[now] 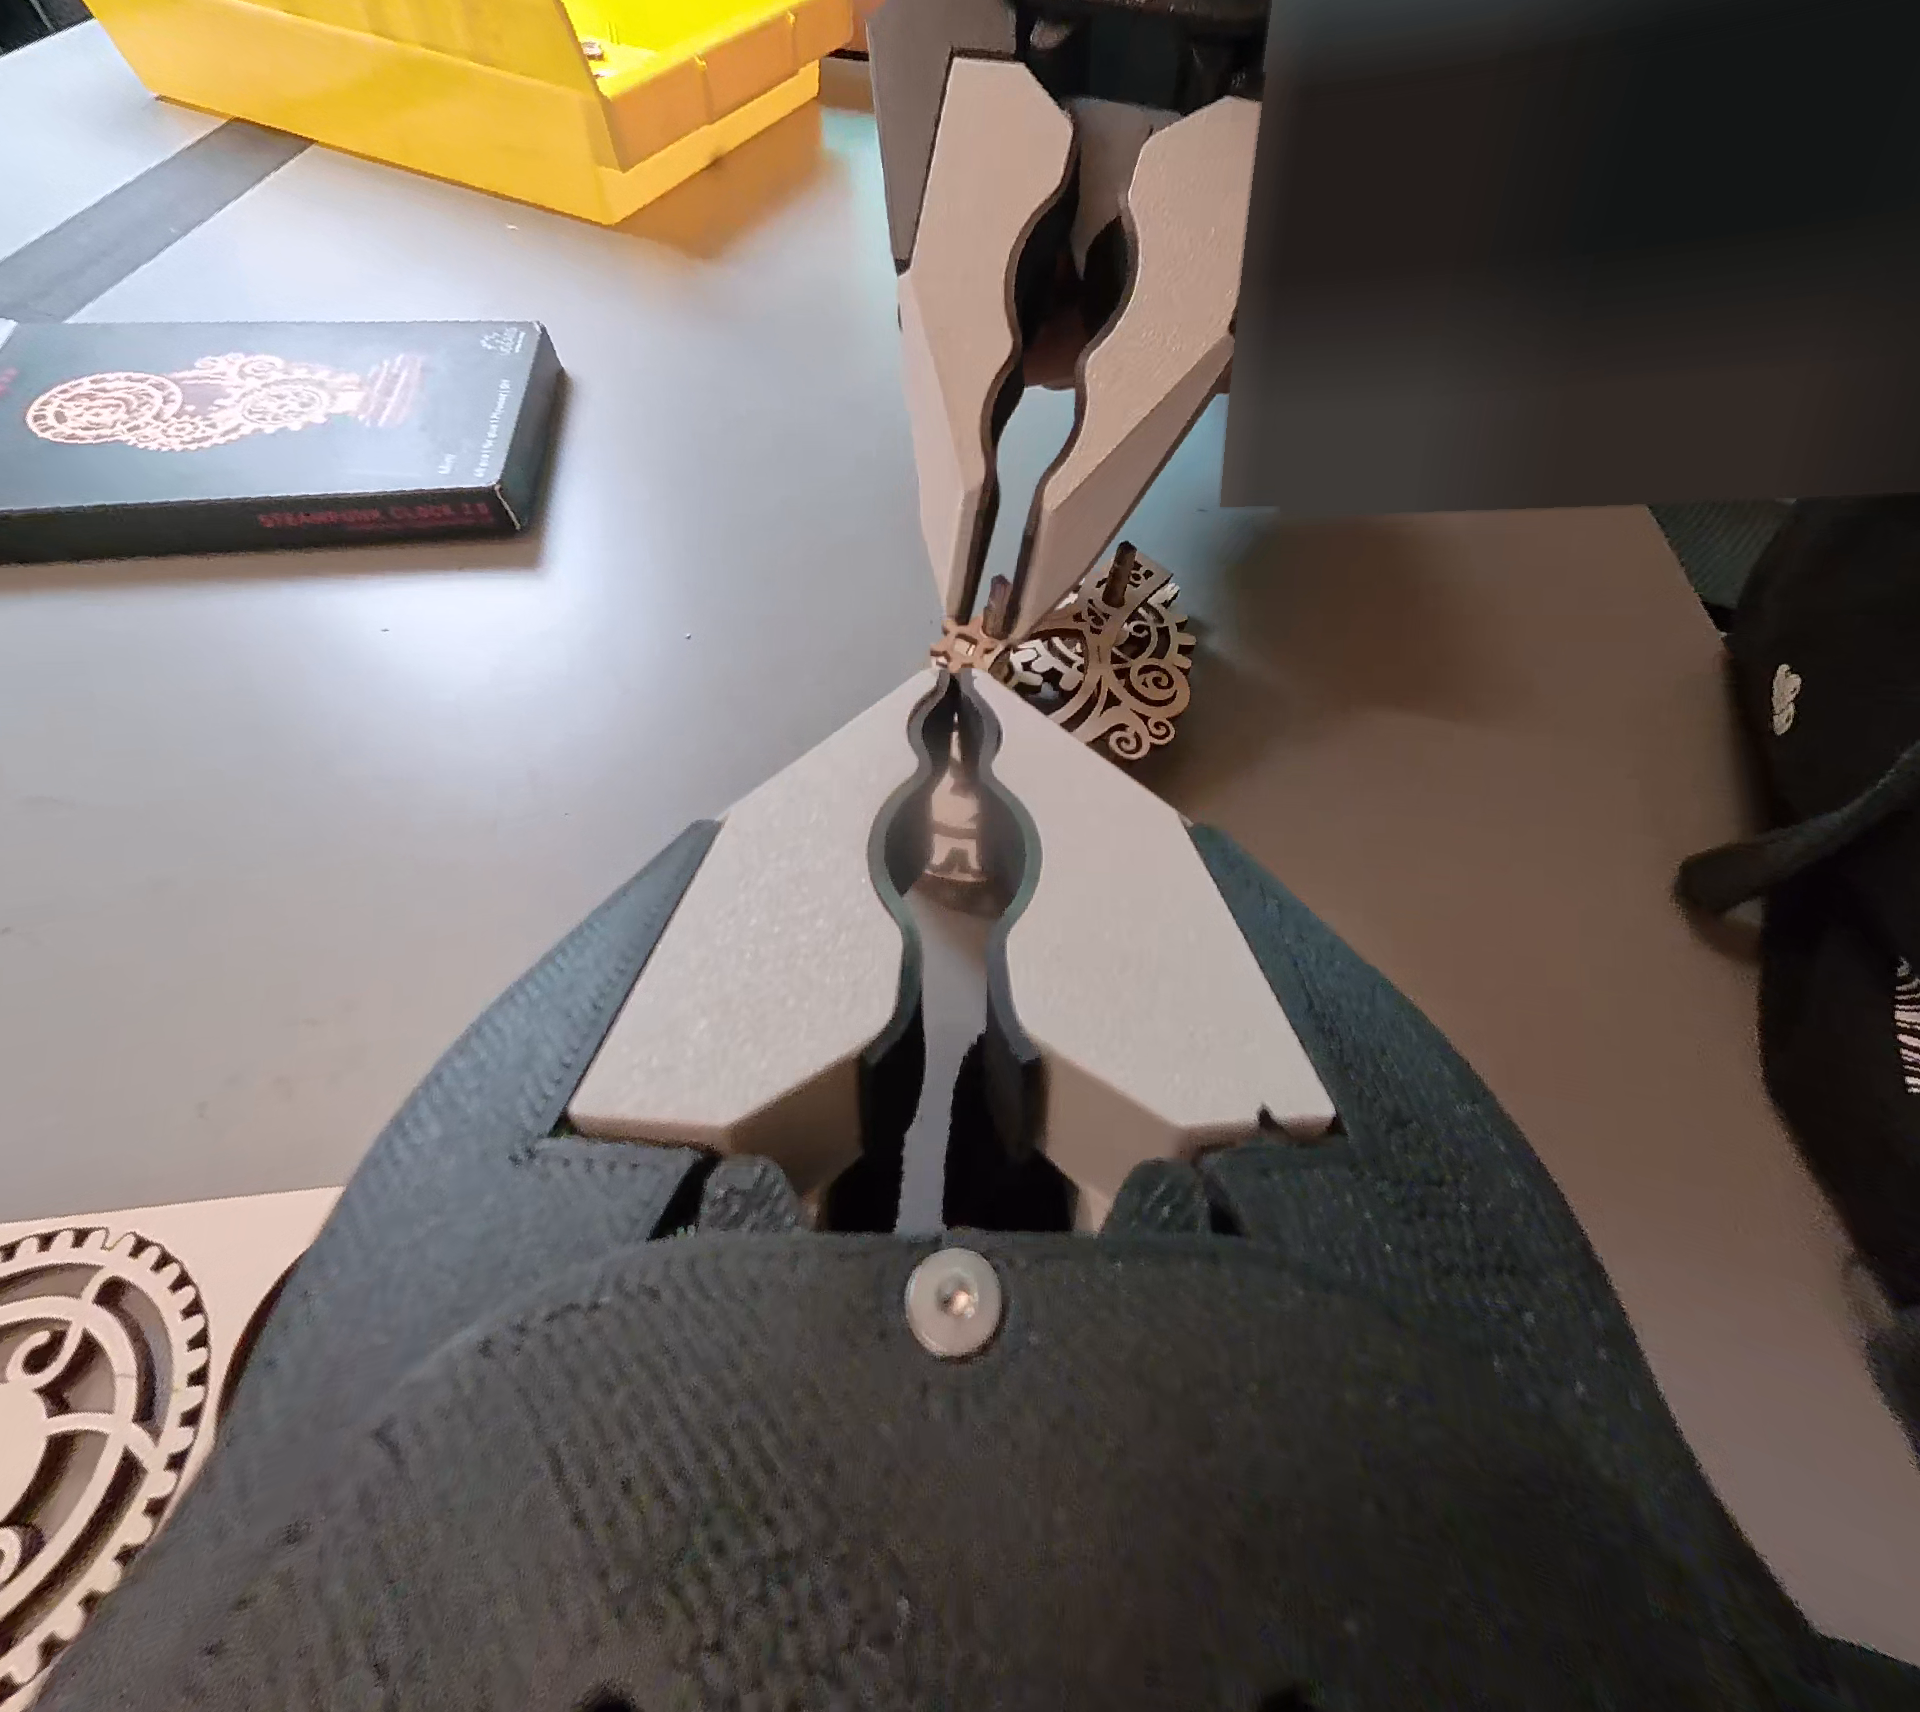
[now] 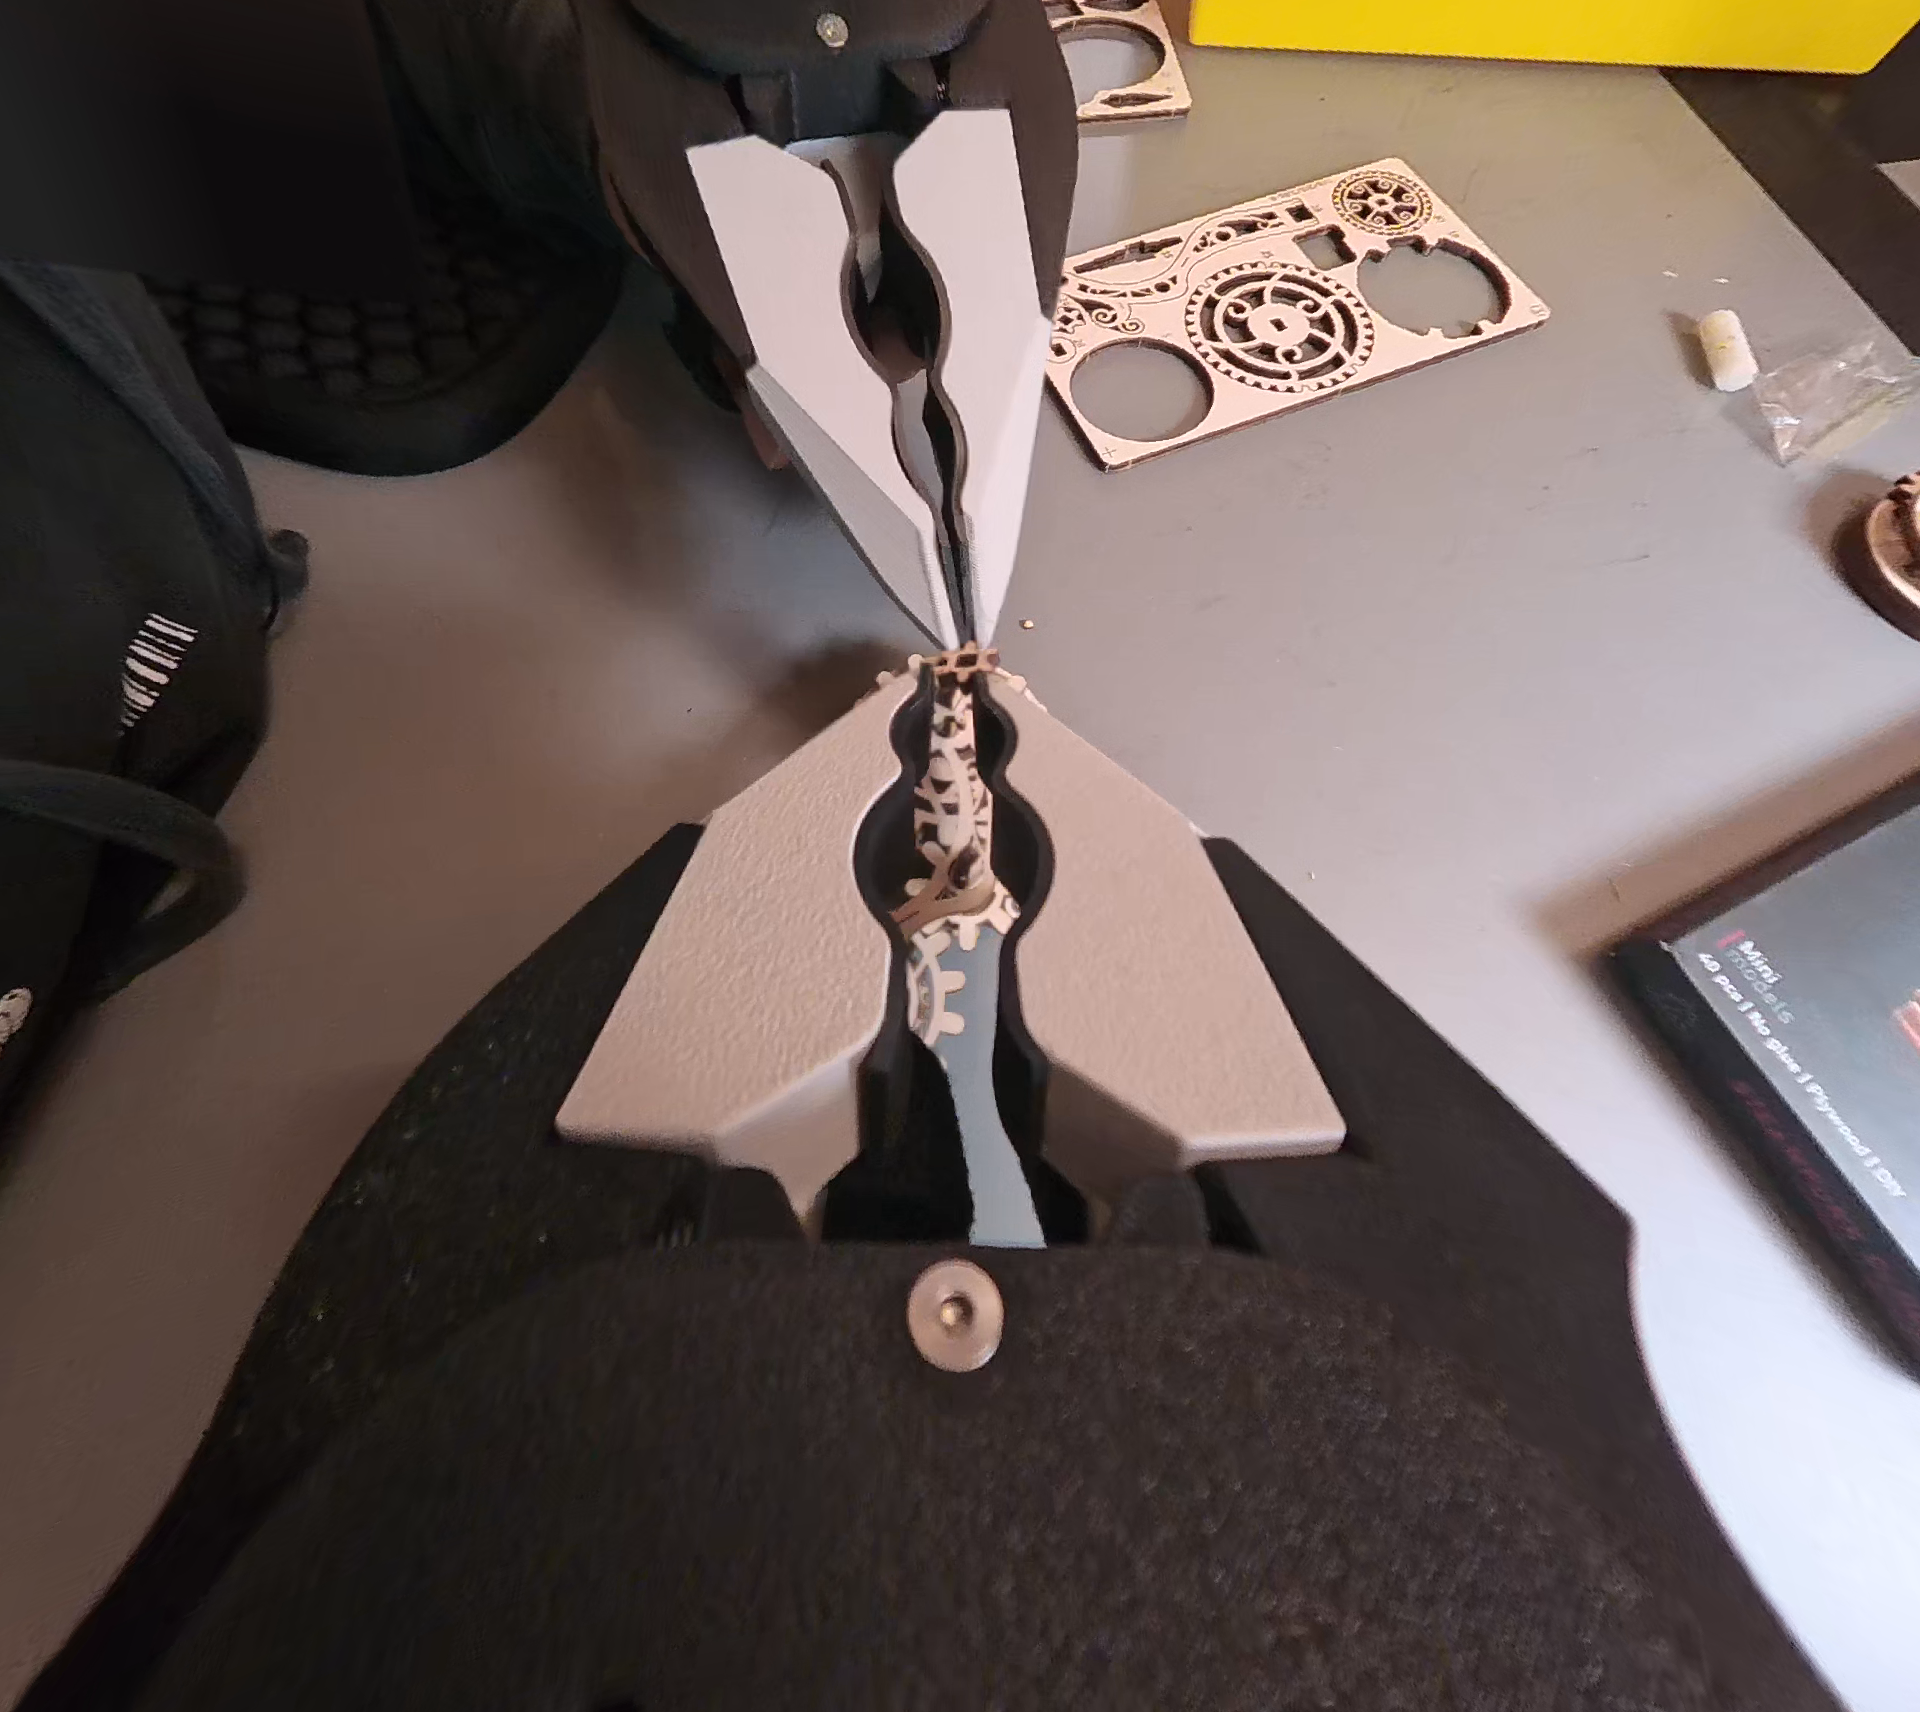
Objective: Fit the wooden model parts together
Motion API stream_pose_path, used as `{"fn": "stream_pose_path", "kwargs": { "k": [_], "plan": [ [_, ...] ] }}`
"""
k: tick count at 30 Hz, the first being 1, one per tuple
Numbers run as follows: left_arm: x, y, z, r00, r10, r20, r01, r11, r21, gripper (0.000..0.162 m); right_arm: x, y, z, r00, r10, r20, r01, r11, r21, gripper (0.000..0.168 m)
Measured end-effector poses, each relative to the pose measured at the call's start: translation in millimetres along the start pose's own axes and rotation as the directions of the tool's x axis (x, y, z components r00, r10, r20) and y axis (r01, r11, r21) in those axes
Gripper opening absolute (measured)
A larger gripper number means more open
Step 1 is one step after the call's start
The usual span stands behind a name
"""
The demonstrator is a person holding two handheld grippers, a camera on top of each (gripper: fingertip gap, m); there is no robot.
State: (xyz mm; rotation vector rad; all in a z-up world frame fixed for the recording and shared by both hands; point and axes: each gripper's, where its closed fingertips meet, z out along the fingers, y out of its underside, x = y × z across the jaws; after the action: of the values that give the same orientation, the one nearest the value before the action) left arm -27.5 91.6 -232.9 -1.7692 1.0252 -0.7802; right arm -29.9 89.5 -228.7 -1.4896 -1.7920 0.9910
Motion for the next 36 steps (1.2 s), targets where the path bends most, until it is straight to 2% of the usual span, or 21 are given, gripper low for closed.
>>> {"fn": "stream_pose_path", "kwargs": {
  "k": [6,36],
  "plan": [
    [2,0,0,1.0,-0.002,-0.01,0.002,1.0,0.0,0.0,0,3,1,1.0,0.0,-0.003,0.0,1.0,-0.016,0.001],
    [0,5,2,1.0,-0.013,-0.014,0.013,1.0,-0.021,0.0,-3,10,4,1.0,0.01,0.018,-0.009,0.999,-0.051,0.0]
  ]
}}
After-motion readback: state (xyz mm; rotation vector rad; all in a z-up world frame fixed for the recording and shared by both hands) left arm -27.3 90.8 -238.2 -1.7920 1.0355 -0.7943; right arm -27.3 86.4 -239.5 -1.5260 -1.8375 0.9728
